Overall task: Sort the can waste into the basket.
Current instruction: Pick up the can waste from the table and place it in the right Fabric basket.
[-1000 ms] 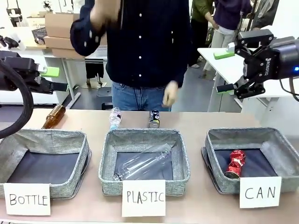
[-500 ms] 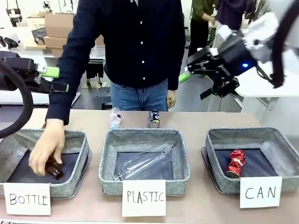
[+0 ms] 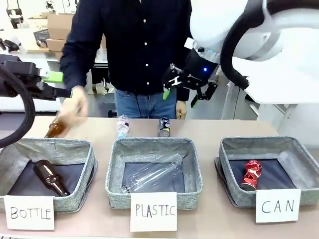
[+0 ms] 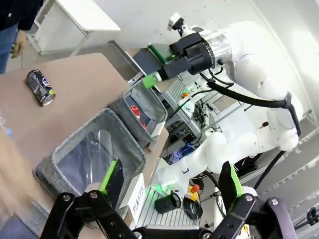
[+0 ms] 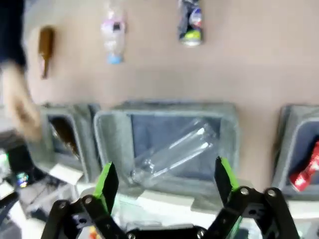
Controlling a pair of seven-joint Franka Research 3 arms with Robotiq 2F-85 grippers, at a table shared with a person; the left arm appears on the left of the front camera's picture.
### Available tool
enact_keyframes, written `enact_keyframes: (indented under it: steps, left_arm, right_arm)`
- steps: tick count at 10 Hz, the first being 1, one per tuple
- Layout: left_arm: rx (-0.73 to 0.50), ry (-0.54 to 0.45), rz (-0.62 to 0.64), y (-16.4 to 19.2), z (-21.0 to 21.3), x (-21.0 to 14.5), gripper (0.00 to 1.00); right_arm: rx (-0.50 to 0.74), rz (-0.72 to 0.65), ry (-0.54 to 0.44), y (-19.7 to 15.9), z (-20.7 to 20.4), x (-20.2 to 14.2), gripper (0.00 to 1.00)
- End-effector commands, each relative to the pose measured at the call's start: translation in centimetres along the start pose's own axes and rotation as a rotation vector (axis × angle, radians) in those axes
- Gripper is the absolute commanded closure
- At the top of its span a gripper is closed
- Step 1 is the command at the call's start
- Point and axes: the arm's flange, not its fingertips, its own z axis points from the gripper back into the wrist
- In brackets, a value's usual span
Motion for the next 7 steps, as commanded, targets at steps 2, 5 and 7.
enact_keyframes:
  steps: [2, 5, 7]
  left_arm:
    - [-0.014, -0.003, 0.011, -0.3, 0.2, 0.1, 0.00]
    - [-0.014, -0.003, 0.011, -0.3, 0.2, 0.1, 0.00]
    - [-0.014, -0.003, 0.011, -0.3, 0.2, 0.1, 0.00]
  right_arm:
    - [-0.021, -0.019, -0.059, -0.7, 0.2, 0.6, 0.00]
    - [-0.077, 0.060, -0.018, 2.7, -7.3, 6.5, 0.00]
    - [-0.089, 0.155, 0.000, 3.7, -14.3, 10.7, 0.00]
